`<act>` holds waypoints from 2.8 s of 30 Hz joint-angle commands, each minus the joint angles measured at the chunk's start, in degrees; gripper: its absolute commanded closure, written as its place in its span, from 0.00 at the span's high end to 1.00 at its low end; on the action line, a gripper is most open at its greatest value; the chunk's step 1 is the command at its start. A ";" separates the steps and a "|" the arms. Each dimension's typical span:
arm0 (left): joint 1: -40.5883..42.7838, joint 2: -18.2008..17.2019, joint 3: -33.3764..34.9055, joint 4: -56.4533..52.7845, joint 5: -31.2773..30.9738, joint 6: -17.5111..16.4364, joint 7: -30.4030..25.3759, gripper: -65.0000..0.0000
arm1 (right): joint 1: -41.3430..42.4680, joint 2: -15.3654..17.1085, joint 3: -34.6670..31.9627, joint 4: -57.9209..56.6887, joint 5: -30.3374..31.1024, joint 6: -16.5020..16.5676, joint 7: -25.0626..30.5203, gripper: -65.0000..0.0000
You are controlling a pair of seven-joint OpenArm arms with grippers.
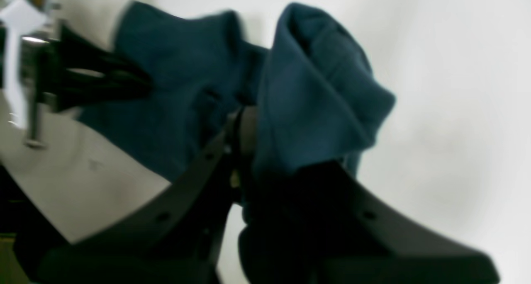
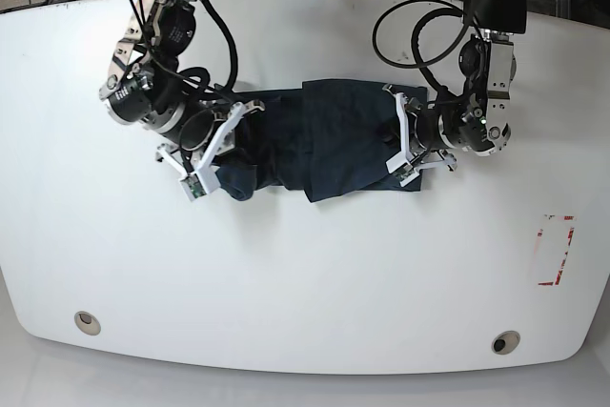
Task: Layout the t-shirt on the table in an organized manner, then fold the t-shirt properly
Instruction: 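Fold the strip end with the right gripper onto the left gripper's fold, then hold the bundle with the right gripper and regrasp its edge with the left gripper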
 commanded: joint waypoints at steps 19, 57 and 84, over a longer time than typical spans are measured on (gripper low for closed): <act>2.71 2.53 0.86 -2.14 9.51 1.04 11.01 0.06 | 0.62 -4.68 -13.37 0.86 1.01 -0.06 7.74 0.04; 3.51 2.62 0.77 -2.14 9.07 1.04 10.75 0.07 | 1.06 -4.68 -23.22 -5.73 1.45 -0.14 20.58 0.04; 4.74 -2.30 -8.64 8.94 -10.01 1.04 14.09 0.07 | 1.59 -4.68 -23.04 -5.56 1.10 -0.14 20.58 0.04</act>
